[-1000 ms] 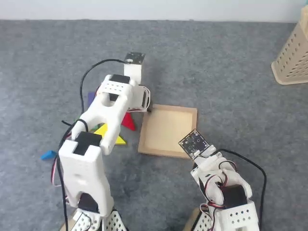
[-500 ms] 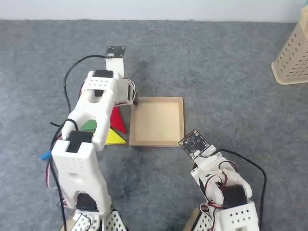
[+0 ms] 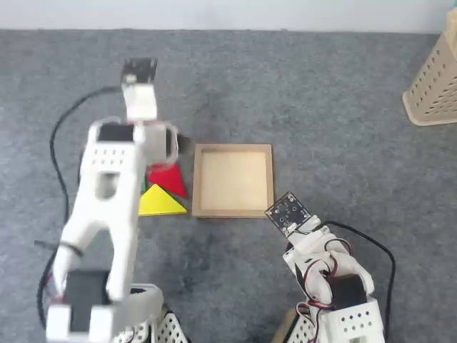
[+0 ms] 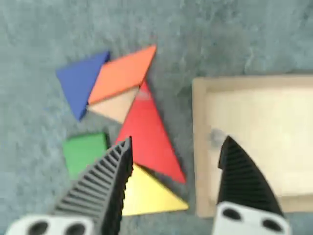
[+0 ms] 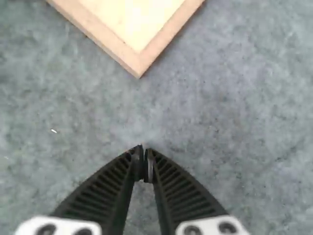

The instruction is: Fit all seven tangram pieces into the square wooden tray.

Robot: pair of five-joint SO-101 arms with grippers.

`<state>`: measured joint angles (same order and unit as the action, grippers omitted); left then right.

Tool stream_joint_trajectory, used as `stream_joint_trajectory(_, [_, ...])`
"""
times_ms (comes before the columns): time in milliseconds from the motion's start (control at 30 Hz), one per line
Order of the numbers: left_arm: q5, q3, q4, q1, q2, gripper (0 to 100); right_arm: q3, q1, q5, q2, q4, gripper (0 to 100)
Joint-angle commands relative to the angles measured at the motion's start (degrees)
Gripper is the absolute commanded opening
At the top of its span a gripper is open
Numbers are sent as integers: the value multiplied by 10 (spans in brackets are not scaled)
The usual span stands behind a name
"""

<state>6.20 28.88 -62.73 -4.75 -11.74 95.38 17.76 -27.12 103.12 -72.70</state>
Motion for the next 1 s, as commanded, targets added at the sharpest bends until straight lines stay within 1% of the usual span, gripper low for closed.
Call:
stream_joint_trajectory(0, [2,117,67,-20,-72,275,11,0,4,8,-3,8])
stream_joint_trajectory(100, [72,96,66,-53,-33,276,11,0,4,8,-3,8])
stream_joint_trajectory(233, [120,41,66,-51,57,276,11,0,4,8,-3,8])
stream_joint_trajectory(400, [123,-26,51,-41,171,276,11,0,4,8,-3,8])
stream_joint_trajectory(533, [135,-60,34,-47,217,276,11,0,4,8,-3,8])
stream_joint_trajectory(700, [136,-64,37,-48,226,276,11,0,4,8,-3,8])
stream_joint_trajectory(800, [144,-65,37,-64,226,276,11,0,4,8,-3,8])
stream_joint_trajectory(967, [134,-61,24,-68,226,276,11,0,4,8,-3,8])
